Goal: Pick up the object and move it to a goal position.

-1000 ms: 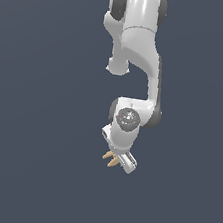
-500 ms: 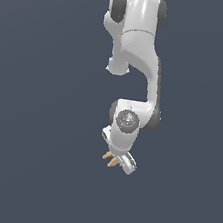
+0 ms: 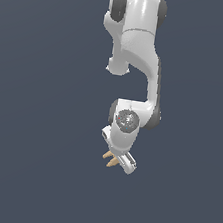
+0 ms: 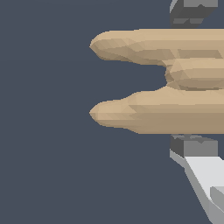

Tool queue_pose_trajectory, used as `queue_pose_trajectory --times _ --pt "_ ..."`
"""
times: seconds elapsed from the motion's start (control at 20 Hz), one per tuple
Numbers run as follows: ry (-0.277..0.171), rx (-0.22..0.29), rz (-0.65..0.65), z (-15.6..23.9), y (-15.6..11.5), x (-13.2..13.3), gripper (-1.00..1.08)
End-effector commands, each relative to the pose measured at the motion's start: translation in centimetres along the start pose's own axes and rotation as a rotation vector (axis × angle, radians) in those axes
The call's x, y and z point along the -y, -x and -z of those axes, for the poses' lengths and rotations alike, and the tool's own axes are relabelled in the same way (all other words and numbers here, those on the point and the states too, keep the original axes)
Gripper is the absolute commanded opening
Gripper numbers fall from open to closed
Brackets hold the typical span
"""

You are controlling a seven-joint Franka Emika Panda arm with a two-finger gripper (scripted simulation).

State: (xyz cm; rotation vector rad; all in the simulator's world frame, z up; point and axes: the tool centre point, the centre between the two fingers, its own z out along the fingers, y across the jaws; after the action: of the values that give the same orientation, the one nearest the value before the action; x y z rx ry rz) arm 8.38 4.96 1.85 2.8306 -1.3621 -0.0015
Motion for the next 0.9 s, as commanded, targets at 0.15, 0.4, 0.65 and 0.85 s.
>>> queue_pose_trajectory --times 0.15,0.4,0.65,0.85 --pt "-0.001 0.000 0.000 1.3 -0.1 -0.5 -1.00" --pt "-0.001 0.000 0.000 3.8 -0.2 -1.5 -1.00" --pt "-0.001 0.001 -0.001 7.8 -0.3 -3.1 -1.00" --pt "-0.001 0.001 -0.001 11.7 -0.5 -4.6 -1.00"
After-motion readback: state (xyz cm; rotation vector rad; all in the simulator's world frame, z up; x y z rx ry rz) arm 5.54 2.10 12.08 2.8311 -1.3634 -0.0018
